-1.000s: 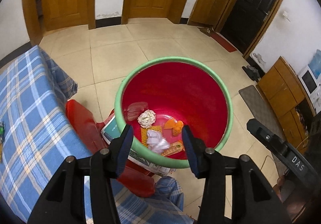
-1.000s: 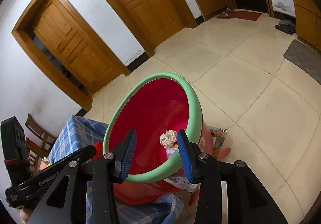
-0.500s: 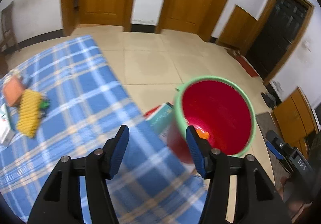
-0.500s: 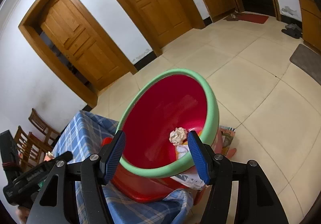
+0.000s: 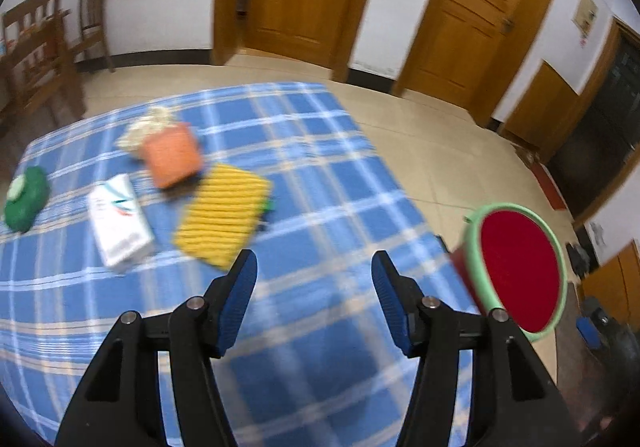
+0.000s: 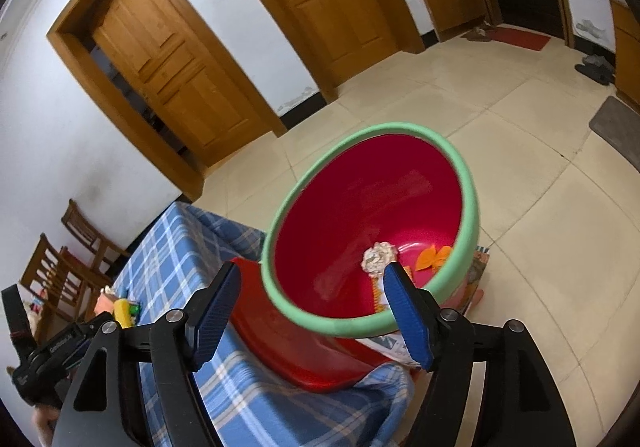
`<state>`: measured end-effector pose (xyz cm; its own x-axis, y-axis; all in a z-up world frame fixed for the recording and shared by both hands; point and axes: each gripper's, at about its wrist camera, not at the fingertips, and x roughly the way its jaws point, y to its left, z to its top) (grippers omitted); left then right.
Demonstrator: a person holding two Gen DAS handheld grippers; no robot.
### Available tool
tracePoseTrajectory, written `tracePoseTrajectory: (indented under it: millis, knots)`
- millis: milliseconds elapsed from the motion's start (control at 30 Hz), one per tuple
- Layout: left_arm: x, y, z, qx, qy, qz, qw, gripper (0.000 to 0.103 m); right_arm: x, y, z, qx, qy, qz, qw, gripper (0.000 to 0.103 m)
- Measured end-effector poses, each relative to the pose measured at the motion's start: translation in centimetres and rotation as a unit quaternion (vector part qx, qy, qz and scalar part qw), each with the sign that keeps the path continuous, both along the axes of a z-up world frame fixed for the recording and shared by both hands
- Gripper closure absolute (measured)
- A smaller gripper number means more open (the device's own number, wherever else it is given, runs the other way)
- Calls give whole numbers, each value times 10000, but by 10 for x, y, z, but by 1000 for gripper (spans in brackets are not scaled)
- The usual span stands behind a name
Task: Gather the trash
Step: 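Move the left tool to the white barcode box and grasp it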
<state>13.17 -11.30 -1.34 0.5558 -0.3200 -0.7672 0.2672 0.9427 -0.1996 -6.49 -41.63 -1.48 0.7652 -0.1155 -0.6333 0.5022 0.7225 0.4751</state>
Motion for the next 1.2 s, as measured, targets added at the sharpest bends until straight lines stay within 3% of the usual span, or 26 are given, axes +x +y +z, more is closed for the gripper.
tracePoseTrajectory:
  millis: [433,533,667,1067,1200]
  knots:
    - [39,93,-21,191,174,1045,9942,43,22,31,12,-162,16,290,9994,26]
    - [50,104,-29,233,226,1230,9919,34,28,40,13,-207,66,383,9990,26]
    - [63,112,-40,271,296,1432,9889,33,38,50,13,-244,145,528,9982,26]
    - [79,117,-65,183,544,1558,9861,33,69,75,13,-173,288,901,9954,26]
    - [77,121,-64,114,487,1518,9871,38,81,86,13,-178,317,1089,9934,26]
